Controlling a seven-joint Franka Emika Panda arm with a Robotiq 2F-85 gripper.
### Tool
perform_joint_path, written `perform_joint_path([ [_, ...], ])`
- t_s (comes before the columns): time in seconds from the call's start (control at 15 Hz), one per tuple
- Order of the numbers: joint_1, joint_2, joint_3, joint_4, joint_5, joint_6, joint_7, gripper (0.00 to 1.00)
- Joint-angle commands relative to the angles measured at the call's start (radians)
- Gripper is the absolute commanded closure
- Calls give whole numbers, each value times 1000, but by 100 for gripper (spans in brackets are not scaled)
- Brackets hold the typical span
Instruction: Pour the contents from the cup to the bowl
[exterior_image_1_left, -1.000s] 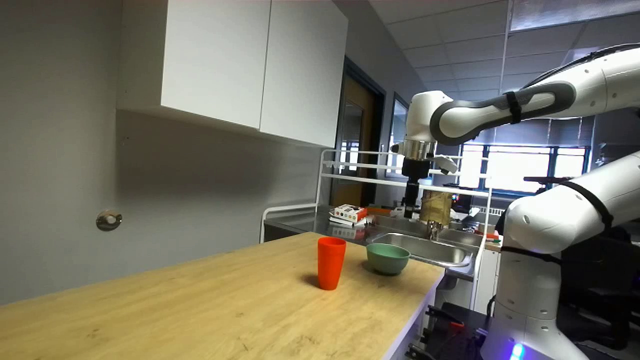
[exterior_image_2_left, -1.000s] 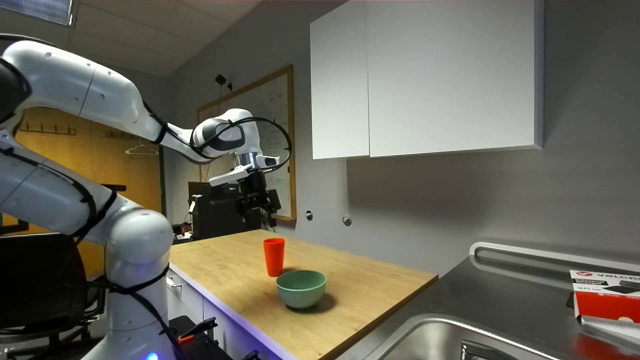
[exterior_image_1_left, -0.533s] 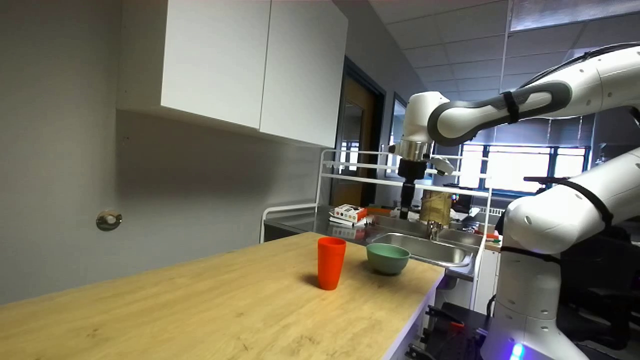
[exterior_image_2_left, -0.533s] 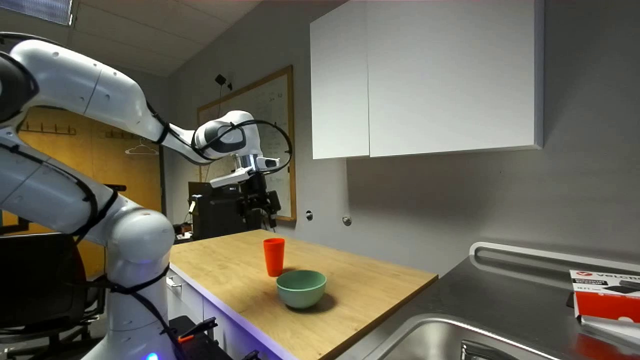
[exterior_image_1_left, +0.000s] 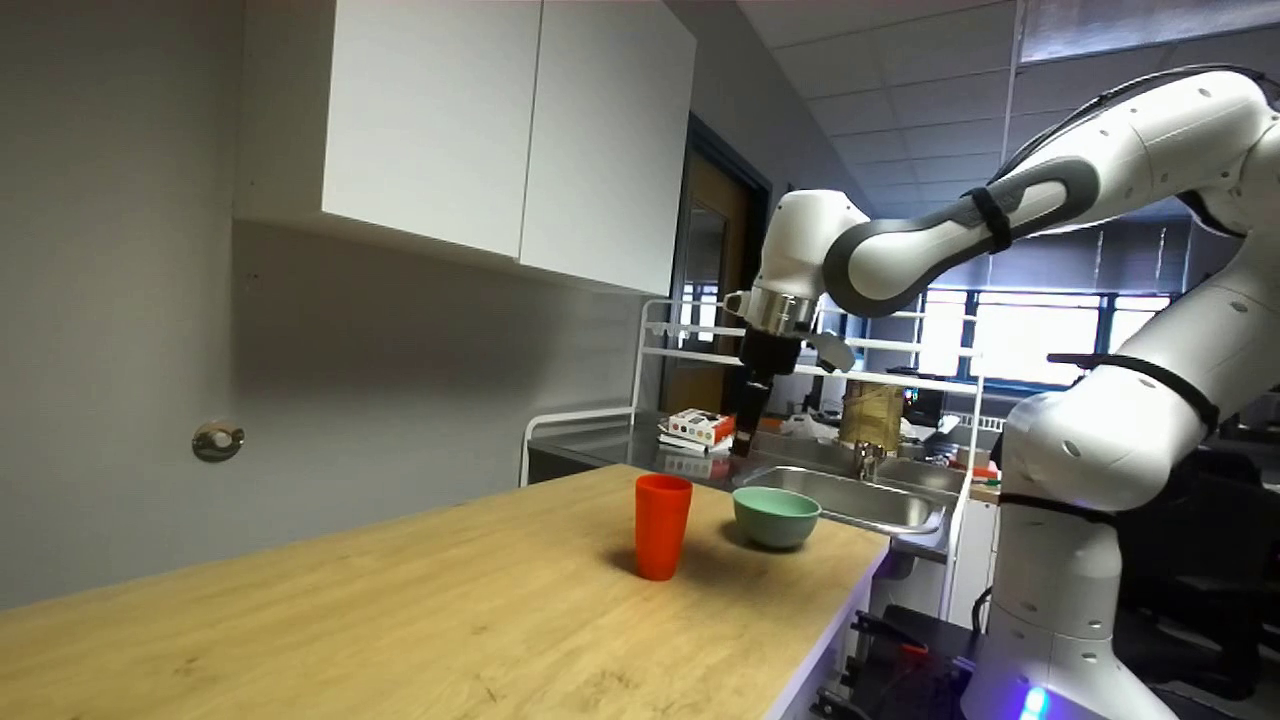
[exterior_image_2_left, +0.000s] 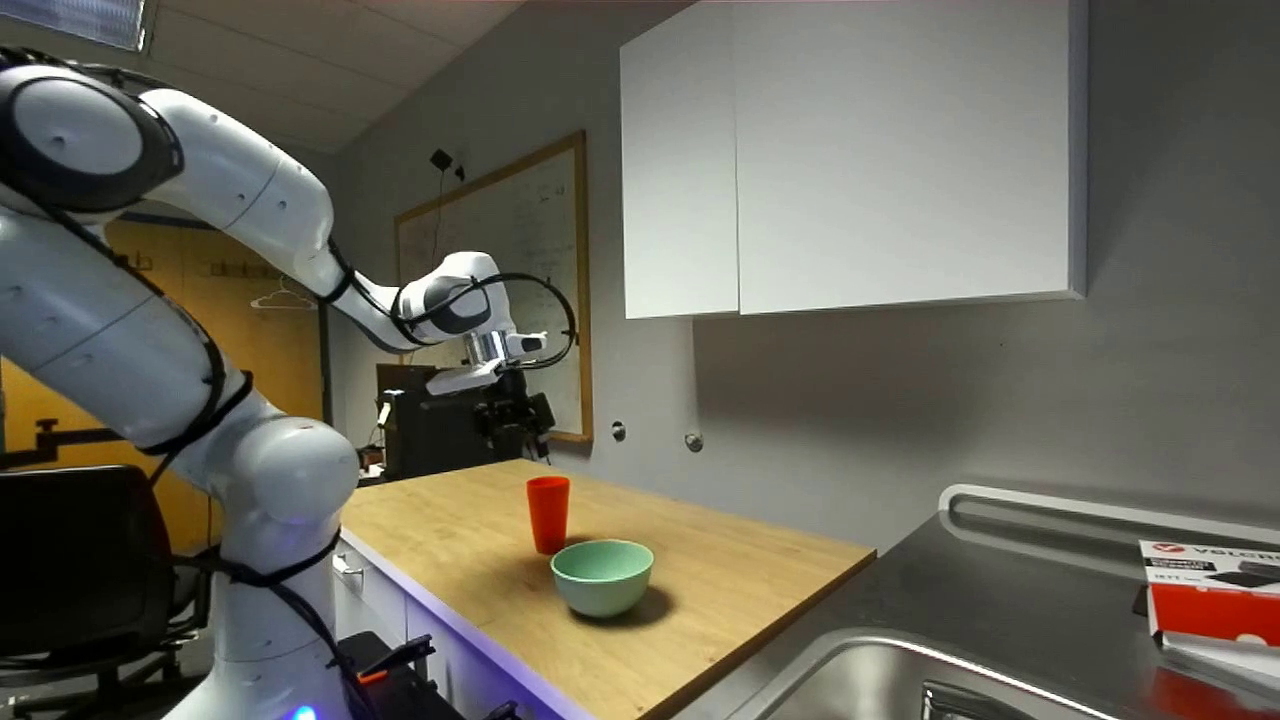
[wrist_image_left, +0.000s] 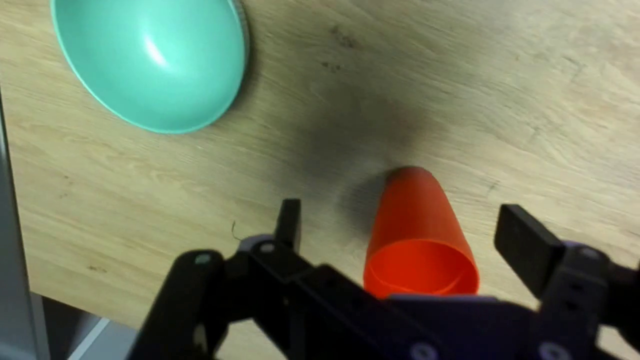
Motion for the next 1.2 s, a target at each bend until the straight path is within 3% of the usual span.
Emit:
perform_joint_path([
  [0.0, 26, 125, 52, 71, 22, 73, 60, 0],
  [0.47, 52, 364, 78, 191, 45, 175, 68, 0],
  [0.93, 60, 589, 68, 304, 105, 195, 50, 0],
  [1.0, 57, 615, 69, 315, 108, 201, 56, 25],
  [1.07, 57, 634, 69, 326, 114, 200, 55, 25],
  [1.13, 56, 652, 70, 337, 118, 198, 58, 33],
])
